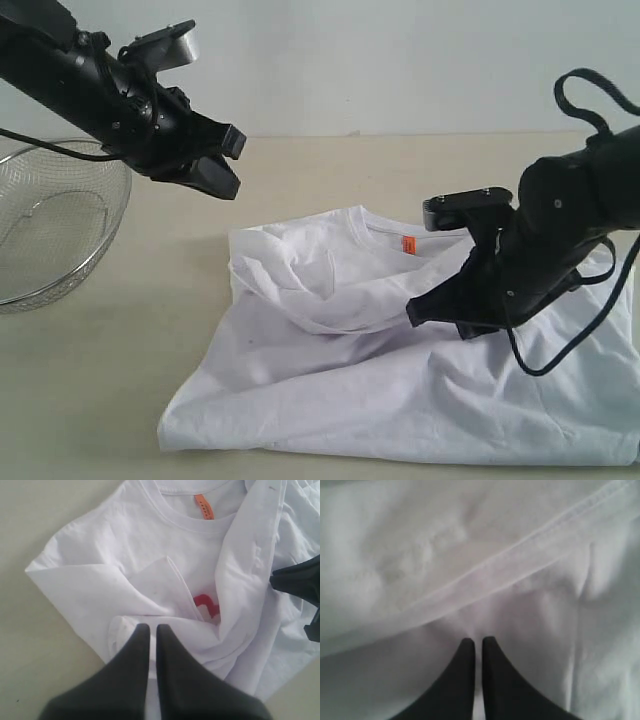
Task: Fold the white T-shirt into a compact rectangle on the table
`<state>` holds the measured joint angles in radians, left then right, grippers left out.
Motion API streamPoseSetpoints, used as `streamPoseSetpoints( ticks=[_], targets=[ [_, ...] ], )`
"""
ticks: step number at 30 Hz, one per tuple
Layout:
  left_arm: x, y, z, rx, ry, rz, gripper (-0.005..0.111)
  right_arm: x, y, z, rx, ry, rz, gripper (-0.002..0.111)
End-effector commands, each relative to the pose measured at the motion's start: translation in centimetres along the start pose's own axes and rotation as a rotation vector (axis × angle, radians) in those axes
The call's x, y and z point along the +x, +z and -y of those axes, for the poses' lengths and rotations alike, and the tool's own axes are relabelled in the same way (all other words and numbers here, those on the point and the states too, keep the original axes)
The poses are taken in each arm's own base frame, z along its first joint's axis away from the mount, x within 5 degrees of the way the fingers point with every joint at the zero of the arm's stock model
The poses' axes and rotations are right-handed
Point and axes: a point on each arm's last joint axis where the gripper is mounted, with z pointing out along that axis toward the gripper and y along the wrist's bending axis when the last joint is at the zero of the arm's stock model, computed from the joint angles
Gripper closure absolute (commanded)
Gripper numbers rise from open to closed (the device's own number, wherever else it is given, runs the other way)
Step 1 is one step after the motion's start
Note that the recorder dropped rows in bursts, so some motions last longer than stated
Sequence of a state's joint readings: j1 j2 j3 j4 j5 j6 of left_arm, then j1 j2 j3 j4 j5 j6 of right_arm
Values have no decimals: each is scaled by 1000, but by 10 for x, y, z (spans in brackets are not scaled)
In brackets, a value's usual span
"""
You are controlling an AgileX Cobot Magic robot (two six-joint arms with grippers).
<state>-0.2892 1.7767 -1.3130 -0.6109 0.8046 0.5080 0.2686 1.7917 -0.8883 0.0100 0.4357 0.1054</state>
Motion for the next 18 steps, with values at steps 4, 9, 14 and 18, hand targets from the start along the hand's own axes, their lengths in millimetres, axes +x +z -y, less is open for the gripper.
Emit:
streamPoseSetpoints(
  ticks=[4, 9, 14, 18],
  targets=[
    [-2, -4, 2, 4, -5, 10, 102, -12, -4, -2, -13, 0, 80, 108],
    [-2, -4, 2, 3, -7, 12, 102, -35, -12, -6, -45, 64, 206, 108],
    [0, -4, 3, 13, -21, -6, 102, -91, -33, 0, -70, 181, 355, 108],
    [3, -4, 5, 36, -23, -43, 102, -119, -51, 9, -67, 223, 349, 108]
  ],
)
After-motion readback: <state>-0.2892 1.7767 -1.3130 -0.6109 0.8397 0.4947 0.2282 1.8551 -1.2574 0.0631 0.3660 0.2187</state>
